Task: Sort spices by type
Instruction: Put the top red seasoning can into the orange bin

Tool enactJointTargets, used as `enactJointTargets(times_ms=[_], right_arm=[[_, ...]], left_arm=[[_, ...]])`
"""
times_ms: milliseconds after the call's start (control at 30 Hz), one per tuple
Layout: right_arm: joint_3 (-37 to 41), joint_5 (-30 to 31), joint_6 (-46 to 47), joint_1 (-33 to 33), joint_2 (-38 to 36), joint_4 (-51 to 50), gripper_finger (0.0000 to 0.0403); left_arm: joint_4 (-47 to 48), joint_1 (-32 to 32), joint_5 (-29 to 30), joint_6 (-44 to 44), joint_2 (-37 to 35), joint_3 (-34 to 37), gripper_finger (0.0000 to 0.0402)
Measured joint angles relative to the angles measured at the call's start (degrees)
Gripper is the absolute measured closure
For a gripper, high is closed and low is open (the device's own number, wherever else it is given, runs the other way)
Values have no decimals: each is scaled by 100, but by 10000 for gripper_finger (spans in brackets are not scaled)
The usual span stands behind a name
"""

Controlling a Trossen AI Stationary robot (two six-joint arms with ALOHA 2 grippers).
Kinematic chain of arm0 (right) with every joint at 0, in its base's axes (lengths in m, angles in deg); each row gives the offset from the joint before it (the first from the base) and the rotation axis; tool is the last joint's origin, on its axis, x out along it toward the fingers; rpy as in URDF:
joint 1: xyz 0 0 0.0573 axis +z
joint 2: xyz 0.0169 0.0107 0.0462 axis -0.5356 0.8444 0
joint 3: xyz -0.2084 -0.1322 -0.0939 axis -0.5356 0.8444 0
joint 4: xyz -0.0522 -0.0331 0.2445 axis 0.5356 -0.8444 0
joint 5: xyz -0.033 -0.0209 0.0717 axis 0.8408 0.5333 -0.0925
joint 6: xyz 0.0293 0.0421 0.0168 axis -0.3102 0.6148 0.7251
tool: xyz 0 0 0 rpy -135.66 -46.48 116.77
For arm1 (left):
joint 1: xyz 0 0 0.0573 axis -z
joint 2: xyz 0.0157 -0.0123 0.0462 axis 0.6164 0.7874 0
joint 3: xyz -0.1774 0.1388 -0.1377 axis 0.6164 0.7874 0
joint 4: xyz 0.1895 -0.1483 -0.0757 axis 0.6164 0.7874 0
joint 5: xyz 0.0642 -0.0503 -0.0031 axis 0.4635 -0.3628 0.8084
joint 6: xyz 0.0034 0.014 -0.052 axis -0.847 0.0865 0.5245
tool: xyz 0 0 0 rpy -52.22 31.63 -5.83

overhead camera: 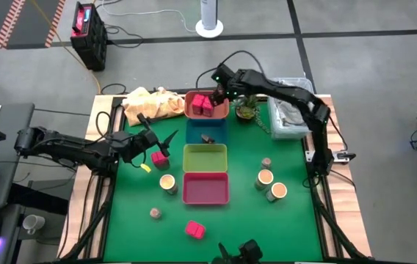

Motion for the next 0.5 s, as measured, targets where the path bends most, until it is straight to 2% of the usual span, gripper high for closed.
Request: enactJointTargets(times_ms=[67,133,267,367,500], right_arm=[[-1,202,-313,189,-258,-185,82],[162,761,-490,526,-544,-272,84],[983,1696,-503,1279,-1167,52,87],[1641,1974,-455,1785,-1578,505,87],[2213,1999,-264,2324,-1997,946,87]], left_arm=[[479,8,2,-46,-64,-52,93],[1138,7,91,37,-131,-245,93],[3035,20,126,569,-331,-752,93],[4502,97,-465,1148,-459,-1131,97],[5797,239,-1302,2320,-510,-1715,104]])
